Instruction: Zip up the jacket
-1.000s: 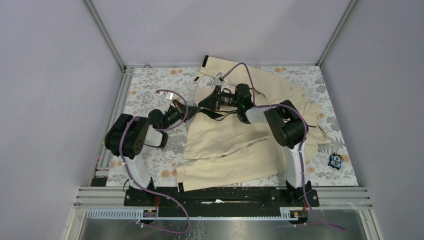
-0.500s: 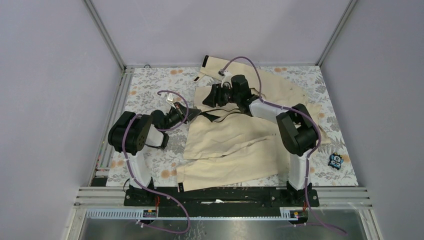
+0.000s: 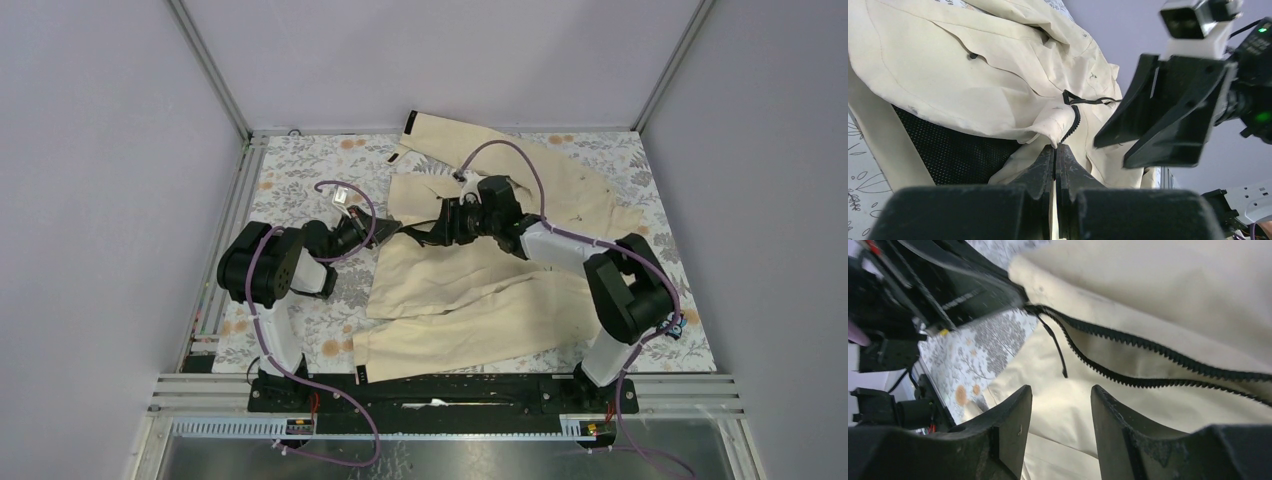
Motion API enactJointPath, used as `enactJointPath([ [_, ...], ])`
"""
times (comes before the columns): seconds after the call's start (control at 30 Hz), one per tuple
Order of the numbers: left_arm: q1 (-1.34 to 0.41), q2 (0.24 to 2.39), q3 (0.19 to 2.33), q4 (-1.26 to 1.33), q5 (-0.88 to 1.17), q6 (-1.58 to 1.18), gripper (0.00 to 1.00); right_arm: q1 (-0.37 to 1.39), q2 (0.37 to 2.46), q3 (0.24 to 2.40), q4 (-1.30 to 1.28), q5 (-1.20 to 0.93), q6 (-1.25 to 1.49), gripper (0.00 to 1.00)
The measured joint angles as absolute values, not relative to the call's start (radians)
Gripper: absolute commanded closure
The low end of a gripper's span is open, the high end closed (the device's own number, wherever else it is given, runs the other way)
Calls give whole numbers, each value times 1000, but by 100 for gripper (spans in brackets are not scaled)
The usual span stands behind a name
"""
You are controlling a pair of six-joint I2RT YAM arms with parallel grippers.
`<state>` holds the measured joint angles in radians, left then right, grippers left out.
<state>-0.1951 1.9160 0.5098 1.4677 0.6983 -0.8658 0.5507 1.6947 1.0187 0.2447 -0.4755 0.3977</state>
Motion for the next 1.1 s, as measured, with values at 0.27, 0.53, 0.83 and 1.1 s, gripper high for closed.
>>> enactJointPath([
  [0.27, -195, 1916, 510, 1468, 701, -874, 100, 620, 1775, 1002, 244, -437, 400, 44],
  [0.53, -195, 1916, 510, 1467, 704, -892, 100, 656, 1838, 1034, 221, -383, 409, 51],
  [0.83, -195, 1916, 510, 1467, 704, -896, 100, 672, 1851, 1098, 206, -354, 409, 55],
  [1.1, -195, 1916, 510, 1467, 704, -896, 100, 683, 1887, 1163, 194, -337, 409, 61],
])
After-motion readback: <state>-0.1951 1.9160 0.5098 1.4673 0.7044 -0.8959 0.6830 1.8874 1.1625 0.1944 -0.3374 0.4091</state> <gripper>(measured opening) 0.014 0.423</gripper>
